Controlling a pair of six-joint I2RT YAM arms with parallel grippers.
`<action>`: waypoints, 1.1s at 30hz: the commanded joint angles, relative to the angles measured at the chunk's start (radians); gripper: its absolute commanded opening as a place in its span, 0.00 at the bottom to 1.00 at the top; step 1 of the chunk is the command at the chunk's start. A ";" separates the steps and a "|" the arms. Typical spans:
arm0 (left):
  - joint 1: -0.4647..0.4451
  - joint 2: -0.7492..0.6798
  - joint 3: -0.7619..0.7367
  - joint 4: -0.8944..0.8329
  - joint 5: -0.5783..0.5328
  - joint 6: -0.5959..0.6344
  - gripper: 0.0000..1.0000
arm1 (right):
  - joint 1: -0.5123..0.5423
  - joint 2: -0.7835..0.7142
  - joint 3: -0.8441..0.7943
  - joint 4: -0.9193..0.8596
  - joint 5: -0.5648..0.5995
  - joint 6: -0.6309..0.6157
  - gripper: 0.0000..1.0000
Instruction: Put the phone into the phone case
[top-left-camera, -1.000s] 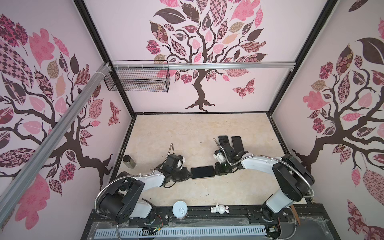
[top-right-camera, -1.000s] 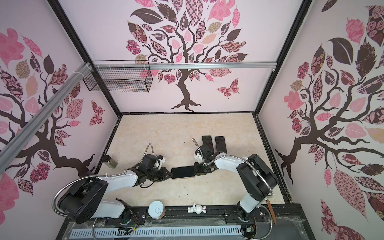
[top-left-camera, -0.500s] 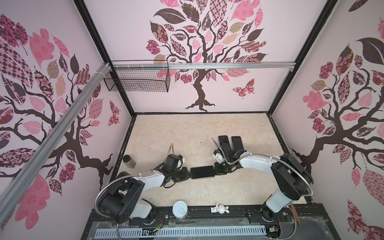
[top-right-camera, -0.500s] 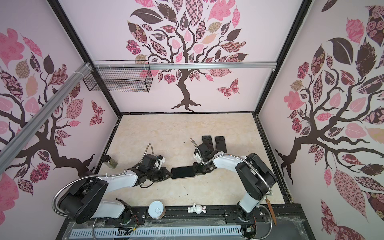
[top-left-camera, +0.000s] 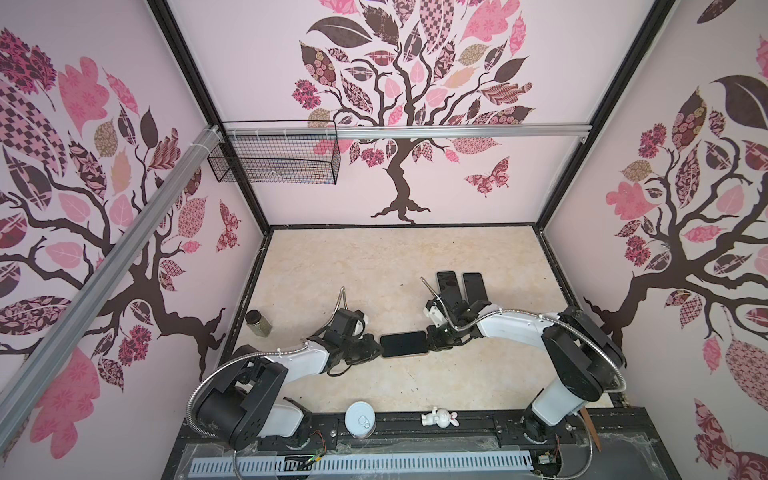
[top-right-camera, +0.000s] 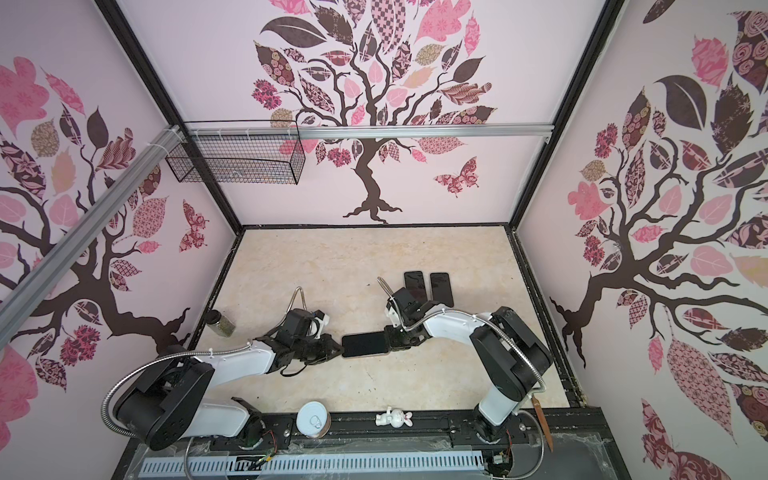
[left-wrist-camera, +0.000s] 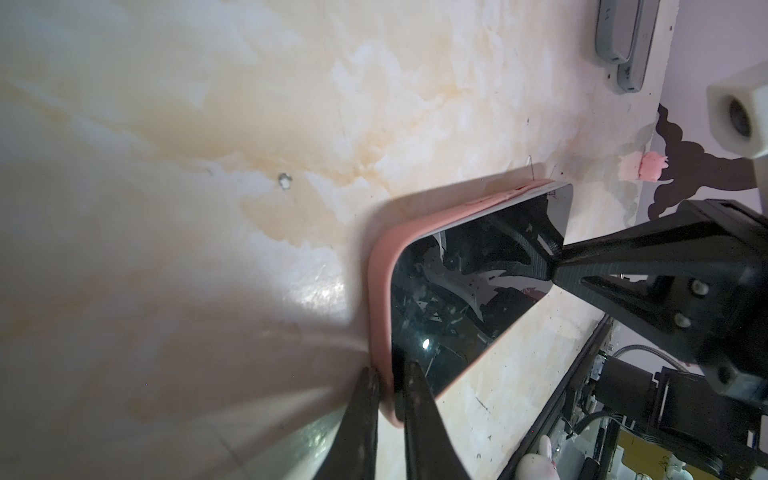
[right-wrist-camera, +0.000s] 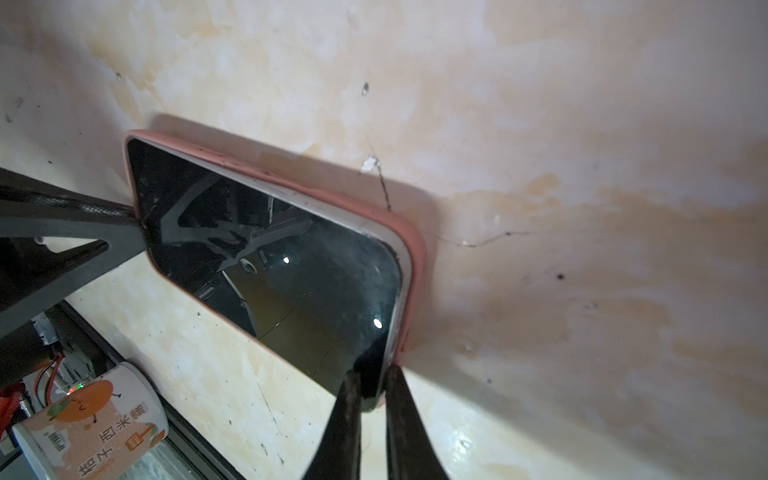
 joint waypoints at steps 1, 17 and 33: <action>-0.011 0.006 -0.014 0.029 -0.041 -0.002 0.14 | 0.076 0.253 -0.115 0.095 0.201 -0.019 0.13; -0.009 -0.018 -0.010 0.018 -0.076 -0.013 0.15 | 0.084 0.155 -0.071 -0.001 0.361 0.002 0.19; 0.004 -0.098 0.092 -0.156 -0.133 0.058 0.27 | 0.038 -0.082 0.127 -0.150 0.278 -0.068 0.28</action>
